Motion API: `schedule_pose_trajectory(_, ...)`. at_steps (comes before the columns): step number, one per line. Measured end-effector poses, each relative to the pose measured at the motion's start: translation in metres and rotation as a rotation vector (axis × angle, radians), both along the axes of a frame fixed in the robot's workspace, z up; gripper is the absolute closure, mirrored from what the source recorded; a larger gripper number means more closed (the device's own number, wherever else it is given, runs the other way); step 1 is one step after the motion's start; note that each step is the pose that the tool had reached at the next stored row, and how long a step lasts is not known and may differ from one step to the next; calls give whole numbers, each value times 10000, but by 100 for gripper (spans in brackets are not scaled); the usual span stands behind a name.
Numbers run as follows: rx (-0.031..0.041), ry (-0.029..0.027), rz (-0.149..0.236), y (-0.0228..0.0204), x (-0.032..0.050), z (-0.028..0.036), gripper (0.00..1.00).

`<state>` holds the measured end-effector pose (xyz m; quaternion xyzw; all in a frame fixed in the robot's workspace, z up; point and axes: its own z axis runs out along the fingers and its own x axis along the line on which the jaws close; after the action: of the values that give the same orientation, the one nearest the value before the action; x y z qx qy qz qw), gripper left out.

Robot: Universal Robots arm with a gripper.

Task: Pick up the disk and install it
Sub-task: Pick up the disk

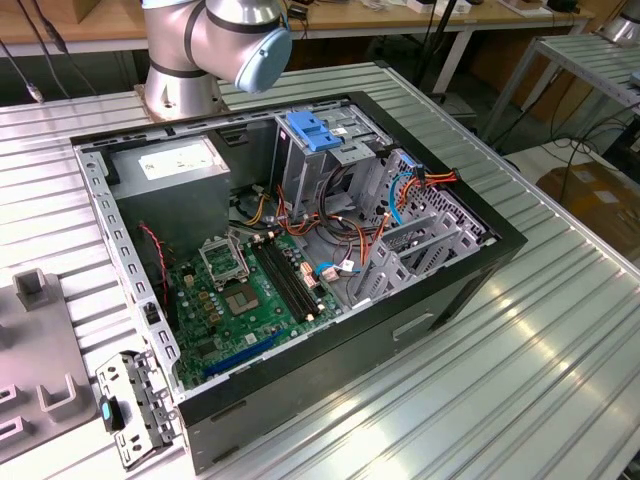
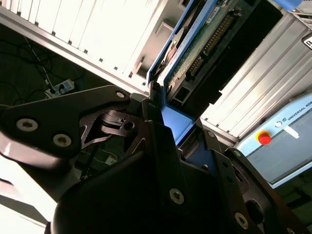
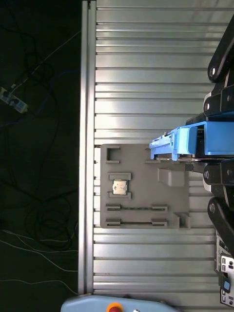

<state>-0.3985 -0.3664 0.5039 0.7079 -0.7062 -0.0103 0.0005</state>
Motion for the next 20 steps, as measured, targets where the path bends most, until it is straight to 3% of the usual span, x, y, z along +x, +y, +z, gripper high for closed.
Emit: schedule_pose_trajectory(20,0,7,-1,0,313,-1,63)
